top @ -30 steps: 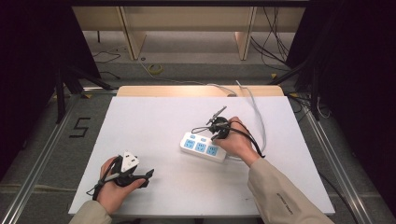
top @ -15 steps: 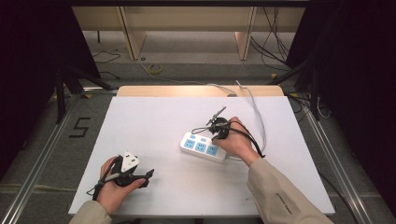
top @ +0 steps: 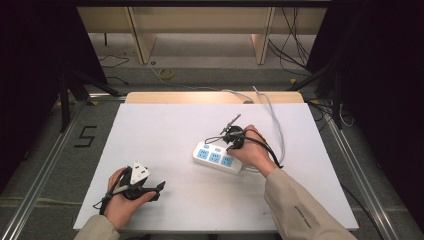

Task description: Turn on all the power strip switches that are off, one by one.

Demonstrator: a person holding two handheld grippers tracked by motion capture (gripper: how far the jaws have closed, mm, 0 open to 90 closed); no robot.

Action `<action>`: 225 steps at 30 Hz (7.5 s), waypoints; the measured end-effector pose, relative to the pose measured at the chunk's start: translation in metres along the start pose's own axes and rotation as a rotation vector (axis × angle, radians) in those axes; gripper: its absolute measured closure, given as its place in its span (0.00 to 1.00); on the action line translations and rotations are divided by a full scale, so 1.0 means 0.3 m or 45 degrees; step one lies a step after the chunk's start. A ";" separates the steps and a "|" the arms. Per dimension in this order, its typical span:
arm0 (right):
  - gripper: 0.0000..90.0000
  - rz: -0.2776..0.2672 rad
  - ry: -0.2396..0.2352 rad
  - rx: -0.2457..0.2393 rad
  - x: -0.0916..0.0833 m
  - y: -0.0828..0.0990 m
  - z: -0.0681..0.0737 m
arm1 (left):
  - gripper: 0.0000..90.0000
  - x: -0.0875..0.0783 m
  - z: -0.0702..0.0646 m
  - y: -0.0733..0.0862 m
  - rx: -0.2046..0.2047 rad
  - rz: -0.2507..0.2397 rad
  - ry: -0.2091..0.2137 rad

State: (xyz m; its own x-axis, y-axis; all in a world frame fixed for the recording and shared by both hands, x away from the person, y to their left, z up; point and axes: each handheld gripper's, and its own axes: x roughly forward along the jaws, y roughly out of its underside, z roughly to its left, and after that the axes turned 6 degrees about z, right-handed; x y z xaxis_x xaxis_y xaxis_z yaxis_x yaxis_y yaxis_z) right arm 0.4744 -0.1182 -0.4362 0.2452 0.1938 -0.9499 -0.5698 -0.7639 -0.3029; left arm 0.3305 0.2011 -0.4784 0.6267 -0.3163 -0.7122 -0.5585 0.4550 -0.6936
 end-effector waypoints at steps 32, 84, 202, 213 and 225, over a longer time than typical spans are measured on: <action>1.00 -0.103 -0.048 0.056 -0.051 0.004 -0.032 | 0.23 -0.002 -0.004 0.002 -0.005 0.002 0.017; 1.00 -0.084 -0.050 -0.027 -0.052 -0.118 0.032 | 0.23 -0.006 -0.006 0.000 -0.005 -0.011 0.016; 1.00 -0.034 -0.052 -0.012 0.086 -0.254 0.080 | 0.23 -0.010 -0.007 -0.001 0.002 -0.020 0.018; 1.00 -0.052 -0.066 0.007 0.085 -0.247 0.076 | 0.23 -0.010 -0.006 0.000 -0.001 -0.018 0.017; 1.00 -0.146 -0.074 0.064 0.076 -0.192 0.045 | 0.23 -0.005 -0.007 0.002 -0.009 -0.015 0.019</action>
State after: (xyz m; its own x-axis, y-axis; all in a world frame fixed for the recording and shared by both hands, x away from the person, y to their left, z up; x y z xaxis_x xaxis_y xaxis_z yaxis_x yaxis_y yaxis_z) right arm 0.5021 -0.0614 -0.4416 0.2661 0.3146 -0.9112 -0.5796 -0.7031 -0.4120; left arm 0.3282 0.2001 -0.4780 0.6253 -0.3343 -0.7052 -0.5547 0.4453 -0.7029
